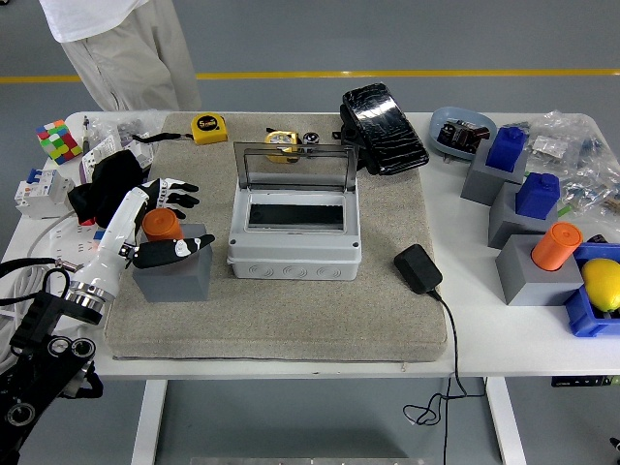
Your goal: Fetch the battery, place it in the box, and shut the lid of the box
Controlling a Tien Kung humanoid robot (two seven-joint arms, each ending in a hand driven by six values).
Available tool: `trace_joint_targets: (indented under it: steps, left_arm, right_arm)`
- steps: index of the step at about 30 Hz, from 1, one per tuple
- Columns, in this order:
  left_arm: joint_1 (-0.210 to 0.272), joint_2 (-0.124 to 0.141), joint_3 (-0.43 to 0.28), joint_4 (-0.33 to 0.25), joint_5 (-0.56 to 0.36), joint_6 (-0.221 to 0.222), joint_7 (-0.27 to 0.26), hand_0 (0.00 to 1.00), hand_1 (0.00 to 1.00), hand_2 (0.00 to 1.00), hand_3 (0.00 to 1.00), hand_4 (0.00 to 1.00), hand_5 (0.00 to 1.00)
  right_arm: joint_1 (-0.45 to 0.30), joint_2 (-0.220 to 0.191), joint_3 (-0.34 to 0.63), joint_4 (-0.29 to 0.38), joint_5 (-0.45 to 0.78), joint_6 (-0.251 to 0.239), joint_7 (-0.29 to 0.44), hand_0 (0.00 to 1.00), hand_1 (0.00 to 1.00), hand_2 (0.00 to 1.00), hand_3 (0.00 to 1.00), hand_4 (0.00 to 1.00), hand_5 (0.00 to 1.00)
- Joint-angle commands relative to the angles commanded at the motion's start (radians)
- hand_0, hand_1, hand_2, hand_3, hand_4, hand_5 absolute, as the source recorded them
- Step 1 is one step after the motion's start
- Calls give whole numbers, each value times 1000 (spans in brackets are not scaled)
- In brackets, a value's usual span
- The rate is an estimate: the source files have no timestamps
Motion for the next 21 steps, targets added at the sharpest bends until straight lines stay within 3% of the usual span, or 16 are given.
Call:
trace_joint_targets:
  steps: [7, 8, 13, 14, 19, 20, 21]
  left_arm:
    - [-7, -10, 8, 24, -31, -1, -12, 396, 494, 495, 576, 998, 2]
    - [-8, -12, 10, 26, -38, -2, -16, 259, 373, 424, 481, 998, 2]
    - [-9, -17, 15, 33, -64, -1, -35, 259, 373, 424, 481, 998, 2]
    - [-10, -18, 16, 35, -71, 0, -42, 167, 199, 304, 364, 998, 2]
    - [-19, -22, 21, 47, -96, 12, -64, 167, 199, 304, 364, 998, 2]
    - [-22, -24, 23, 50, -102, 13, -68, 147, 124, 224, 279, 998, 2]
    - [-24, -26, 25, 53, -109, 16, -73, 147, 124, 224, 279, 998, 2]
  right_arm:
    - [-3, 1, 4, 0, -1, 1, 0, 661, 631, 631, 544, 941, 442]
    - [-3, 2, 5, 0, -1, 1, 0, 662, 630, 631, 544, 941, 444]
    - [-3, 2, 7, 1, -2, 0, 1, 662, 630, 631, 544, 941, 444]
    - [-3, 2, 7, 1, -2, 0, 1, 660, 630, 632, 545, 942, 443]
    - [-4, 1, 6, 1, -2, 0, 1, 660, 630, 632, 545, 942, 443]
    - [-4, 1, 7, 1, -1, 0, 1, 660, 630, 631, 544, 942, 444]
    - [-4, 1, 7, 1, -2, -1, 1, 660, 630, 631, 544, 942, 444]
